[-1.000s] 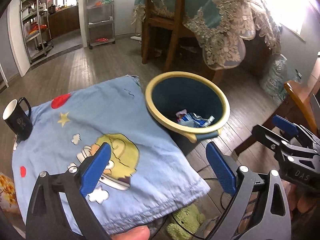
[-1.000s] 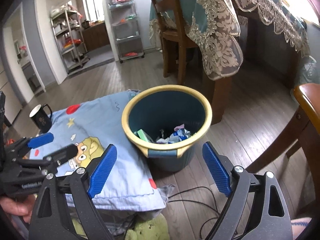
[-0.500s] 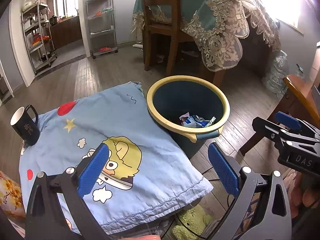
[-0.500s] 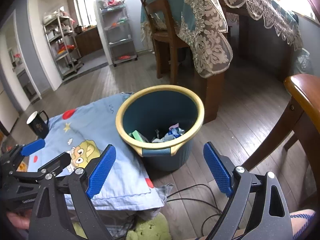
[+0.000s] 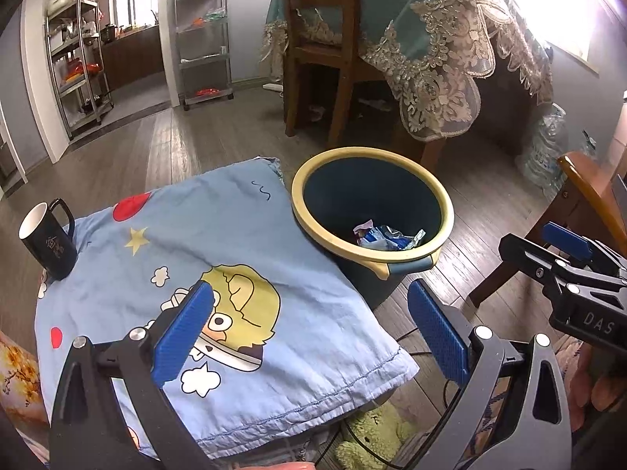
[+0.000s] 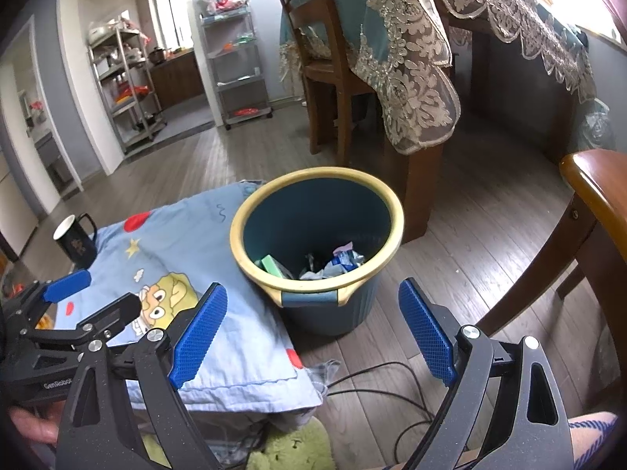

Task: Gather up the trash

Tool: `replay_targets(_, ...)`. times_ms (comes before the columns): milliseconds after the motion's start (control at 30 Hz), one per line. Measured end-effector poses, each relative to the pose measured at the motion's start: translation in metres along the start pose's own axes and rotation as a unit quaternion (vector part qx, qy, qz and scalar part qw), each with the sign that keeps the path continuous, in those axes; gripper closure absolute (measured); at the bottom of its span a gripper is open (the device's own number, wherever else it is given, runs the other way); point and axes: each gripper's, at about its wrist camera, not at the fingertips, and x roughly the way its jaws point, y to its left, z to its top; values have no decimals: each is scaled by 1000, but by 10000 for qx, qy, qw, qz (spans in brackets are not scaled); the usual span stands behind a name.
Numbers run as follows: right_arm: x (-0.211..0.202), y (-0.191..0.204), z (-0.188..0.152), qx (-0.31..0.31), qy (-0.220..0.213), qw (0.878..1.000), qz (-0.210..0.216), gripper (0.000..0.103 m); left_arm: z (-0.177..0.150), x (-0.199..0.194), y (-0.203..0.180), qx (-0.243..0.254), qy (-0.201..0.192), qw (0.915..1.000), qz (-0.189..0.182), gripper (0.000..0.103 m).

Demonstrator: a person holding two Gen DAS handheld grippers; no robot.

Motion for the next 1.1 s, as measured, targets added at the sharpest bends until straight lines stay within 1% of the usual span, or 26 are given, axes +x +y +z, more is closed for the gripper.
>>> replay_targets(1100, 1, 4, -1, -20, 5, 10000, 23, 13, 0, 3, 0, -19, 54, 10000, -8, 6)
